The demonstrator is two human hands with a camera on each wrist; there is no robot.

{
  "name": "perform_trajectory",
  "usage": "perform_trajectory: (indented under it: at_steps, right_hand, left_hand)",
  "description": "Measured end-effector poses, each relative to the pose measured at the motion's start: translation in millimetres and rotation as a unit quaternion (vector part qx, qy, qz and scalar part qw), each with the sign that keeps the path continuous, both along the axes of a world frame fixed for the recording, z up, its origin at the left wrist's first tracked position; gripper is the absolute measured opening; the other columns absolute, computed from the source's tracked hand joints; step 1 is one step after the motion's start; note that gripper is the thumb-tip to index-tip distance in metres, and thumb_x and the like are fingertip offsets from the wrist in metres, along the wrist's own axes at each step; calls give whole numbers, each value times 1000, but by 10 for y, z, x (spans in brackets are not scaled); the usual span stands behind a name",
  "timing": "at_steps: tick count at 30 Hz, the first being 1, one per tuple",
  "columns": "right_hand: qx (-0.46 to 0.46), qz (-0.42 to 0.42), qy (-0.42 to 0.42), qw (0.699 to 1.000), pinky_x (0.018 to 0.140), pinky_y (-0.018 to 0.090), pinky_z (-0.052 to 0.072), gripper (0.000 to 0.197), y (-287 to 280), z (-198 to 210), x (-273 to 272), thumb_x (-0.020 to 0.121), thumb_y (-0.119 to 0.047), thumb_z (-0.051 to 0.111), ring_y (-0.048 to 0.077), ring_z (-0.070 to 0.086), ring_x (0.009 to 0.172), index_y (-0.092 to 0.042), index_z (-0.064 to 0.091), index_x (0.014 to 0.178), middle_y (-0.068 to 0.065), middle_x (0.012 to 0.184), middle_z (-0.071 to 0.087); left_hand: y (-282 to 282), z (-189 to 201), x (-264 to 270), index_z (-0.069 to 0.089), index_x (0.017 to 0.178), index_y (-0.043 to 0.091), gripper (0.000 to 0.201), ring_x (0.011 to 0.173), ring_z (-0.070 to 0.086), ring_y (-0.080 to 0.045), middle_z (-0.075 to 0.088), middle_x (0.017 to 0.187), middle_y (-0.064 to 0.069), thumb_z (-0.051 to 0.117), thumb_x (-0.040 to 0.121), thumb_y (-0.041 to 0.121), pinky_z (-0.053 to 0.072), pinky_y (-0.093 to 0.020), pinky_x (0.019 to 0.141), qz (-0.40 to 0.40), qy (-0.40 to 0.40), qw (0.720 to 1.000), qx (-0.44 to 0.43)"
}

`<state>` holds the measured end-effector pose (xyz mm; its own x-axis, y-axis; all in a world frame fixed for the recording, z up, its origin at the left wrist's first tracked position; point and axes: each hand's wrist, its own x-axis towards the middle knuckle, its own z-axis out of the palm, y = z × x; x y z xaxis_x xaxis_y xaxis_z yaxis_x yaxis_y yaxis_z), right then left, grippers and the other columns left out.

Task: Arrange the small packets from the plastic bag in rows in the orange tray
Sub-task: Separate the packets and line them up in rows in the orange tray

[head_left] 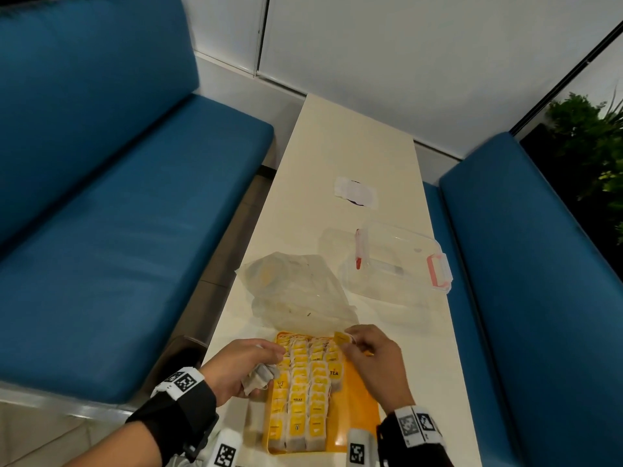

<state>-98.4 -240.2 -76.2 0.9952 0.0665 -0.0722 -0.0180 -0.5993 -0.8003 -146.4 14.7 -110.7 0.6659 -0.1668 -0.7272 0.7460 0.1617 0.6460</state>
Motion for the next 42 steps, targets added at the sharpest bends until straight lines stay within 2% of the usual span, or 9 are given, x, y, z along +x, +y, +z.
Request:
perform_trajectory:
  at_steps: [5,10,16,19,23,26,29,32,42]
  right_hand:
    - [52,-28,154,986,49,29,42,11,-218,46,-79,91,3,61,12,56,47,-1,61,80,18,64,70]
    - [-85,22,240,967,48,28,46,9,-291,-189,-154,91,2,52,11,58,45,-4,57,87,22,72,71]
    - [-248,39,258,933,50,23,49,19,-149,-359,-139,84,-1,47,16,66,65,-17,54,76,7,87,66]
    - [-295,51,269,916,60,24,49,24,-66,-419,-125,85,-1,47,20,61,80,-22,48,72,4,93,60]
    - [-290,38,290,911,69,27,54,15,3,-500,-132,80,-2,57,22,62,87,-17,53,77,5,94,64]
    - [-268,25,286,920,53,19,43,15,34,-532,-162,79,-7,64,18,58,83,-15,51,77,-1,83,58]
    - [-241,0,273,931,70,26,49,20,58,-571,-205,83,-14,63,22,61,96,-11,52,100,3,99,59]
    - [-227,-15,255,940,76,26,47,22,71,-612,-246,86,-19,62,23,62,104,-12,50,103,6,111,62]
    - [-200,-27,233,951,56,17,41,17,141,-634,-274,88,-30,62,14,61,86,-16,55,96,0,100,66]
  left_hand:
    - [-5,12,-9,81,99,21,15,71,67,-22,73,86,-9,74,88,14,51,-28,57,-3,-3,1000,-1]
    - [-3,21,-10,80,102,21,16,68,67,-21,73,88,-9,73,89,14,51,-29,56,-4,-2,1000,-3]
    - [6,27,-26,78,104,20,17,65,67,-19,73,82,-8,72,90,13,50,-27,54,-6,-5,1000,2]
    - [5,26,-30,78,104,20,17,66,67,-19,73,85,-9,72,90,13,51,-28,55,-5,-6,1000,3]
    - [-2,53,-42,78,105,17,17,65,68,-19,73,91,-10,72,90,10,52,-26,50,3,-5,1000,-3]
    - [1,51,-50,78,105,17,18,63,68,-18,73,91,-10,72,90,9,52,-26,49,6,-3,1000,-3]
    - [4,35,-52,79,104,19,17,67,68,-19,74,93,-9,72,90,11,52,-27,53,3,-6,1000,3]
    - [-5,35,-47,78,104,18,18,67,68,-19,74,93,-9,72,90,10,52,-27,52,3,-5,1000,2]
    - [-9,1,-43,79,103,19,17,69,68,-20,75,92,-8,73,89,11,53,-28,55,-7,-10,1000,9]
